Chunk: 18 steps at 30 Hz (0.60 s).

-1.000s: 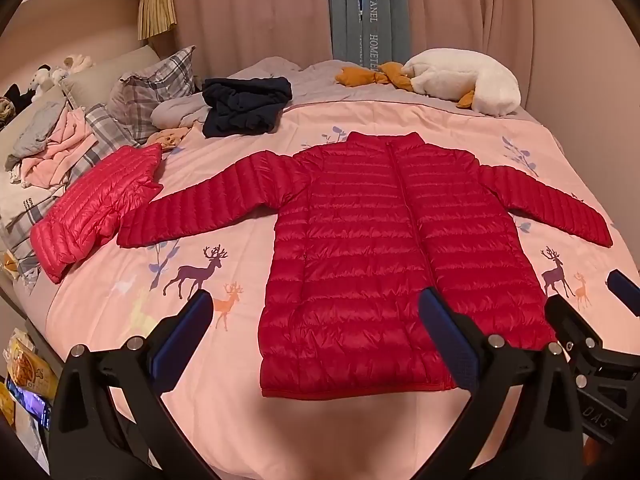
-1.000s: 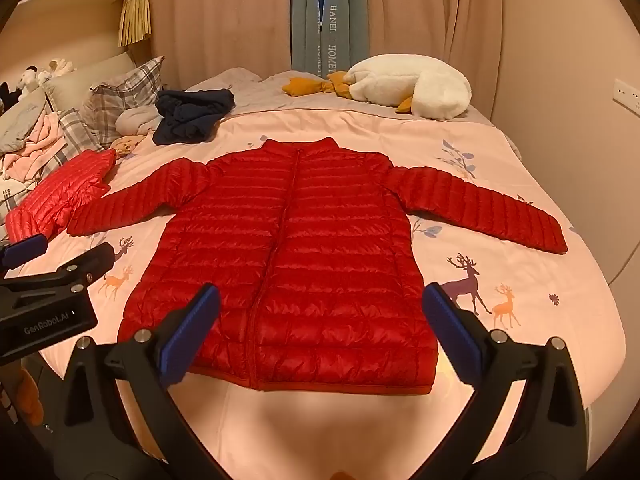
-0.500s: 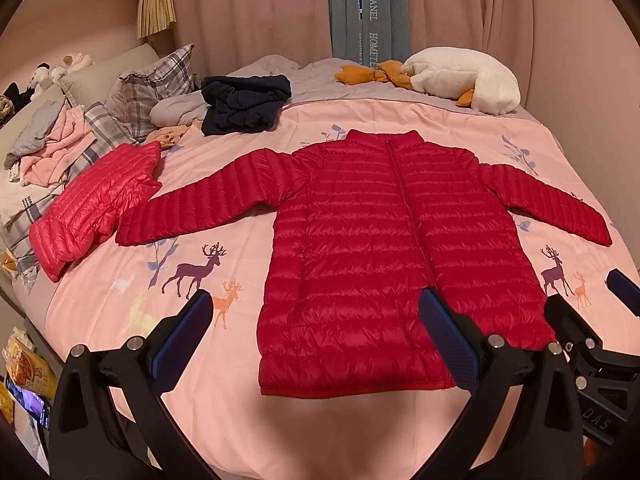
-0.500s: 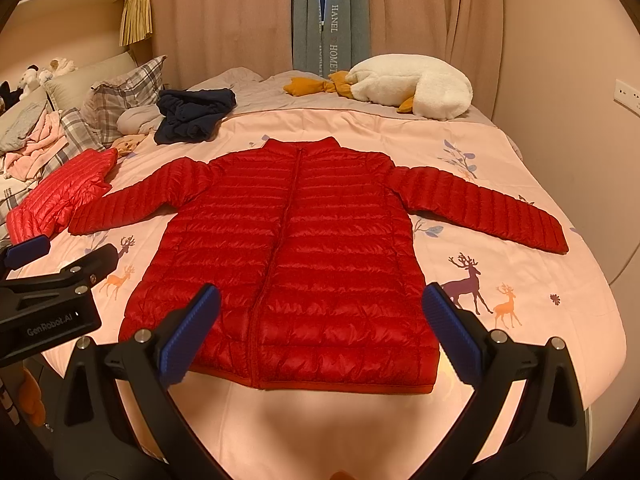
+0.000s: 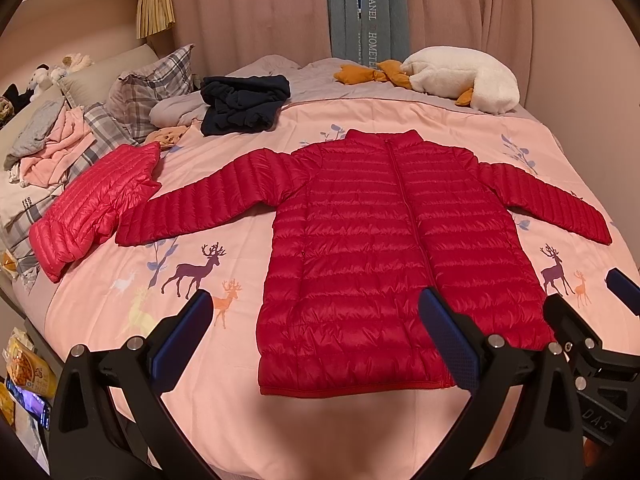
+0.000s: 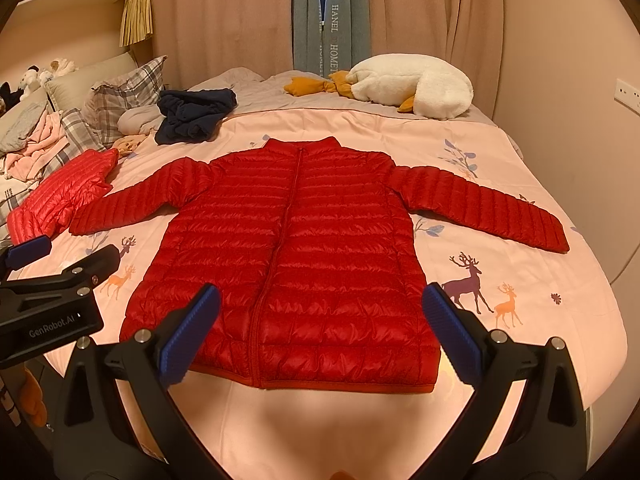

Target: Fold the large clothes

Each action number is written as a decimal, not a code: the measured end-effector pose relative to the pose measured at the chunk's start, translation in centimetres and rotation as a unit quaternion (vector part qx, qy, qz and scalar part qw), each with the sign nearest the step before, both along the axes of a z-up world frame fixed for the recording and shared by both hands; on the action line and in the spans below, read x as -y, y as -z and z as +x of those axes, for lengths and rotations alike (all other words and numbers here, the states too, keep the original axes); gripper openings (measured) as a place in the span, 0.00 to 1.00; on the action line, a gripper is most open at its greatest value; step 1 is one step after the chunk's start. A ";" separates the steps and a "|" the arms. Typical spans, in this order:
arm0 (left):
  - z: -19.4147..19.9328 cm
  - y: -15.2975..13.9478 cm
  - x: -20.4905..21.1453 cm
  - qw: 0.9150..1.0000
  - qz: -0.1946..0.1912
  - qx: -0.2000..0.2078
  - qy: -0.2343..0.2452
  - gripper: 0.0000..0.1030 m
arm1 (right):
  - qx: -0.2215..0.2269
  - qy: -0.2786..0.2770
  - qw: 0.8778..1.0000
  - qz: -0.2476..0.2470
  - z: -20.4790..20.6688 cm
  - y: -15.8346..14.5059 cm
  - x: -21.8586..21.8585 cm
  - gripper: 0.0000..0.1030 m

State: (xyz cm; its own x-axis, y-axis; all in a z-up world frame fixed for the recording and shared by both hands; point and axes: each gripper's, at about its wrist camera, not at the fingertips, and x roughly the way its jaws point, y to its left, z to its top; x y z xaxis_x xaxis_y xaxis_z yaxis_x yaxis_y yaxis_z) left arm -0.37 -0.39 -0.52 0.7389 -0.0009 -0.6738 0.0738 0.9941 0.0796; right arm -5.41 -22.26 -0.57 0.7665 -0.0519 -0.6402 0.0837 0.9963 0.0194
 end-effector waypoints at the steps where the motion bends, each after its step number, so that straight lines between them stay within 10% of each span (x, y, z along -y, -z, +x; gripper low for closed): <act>1: 0.0 0.0 0.0 1.000 0.000 0.000 0.000 0.99 | 0.000 0.000 1.000 0.000 0.0 0.0 0.0 0.98; 18: 0.1 0.2 -0.1 1.000 0.000 -0.002 0.000 0.99 | 0.000 0.001 1.000 0.000 0.0 0.0 0.0 0.98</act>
State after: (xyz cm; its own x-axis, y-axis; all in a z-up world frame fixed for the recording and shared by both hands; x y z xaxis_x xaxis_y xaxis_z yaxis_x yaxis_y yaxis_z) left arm -0.28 -0.29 -0.73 0.7365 -0.0009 -0.6764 0.0734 0.9942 0.0786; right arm -5.41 -22.24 -0.59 0.7666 -0.0525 -0.6400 0.0847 0.9962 0.0197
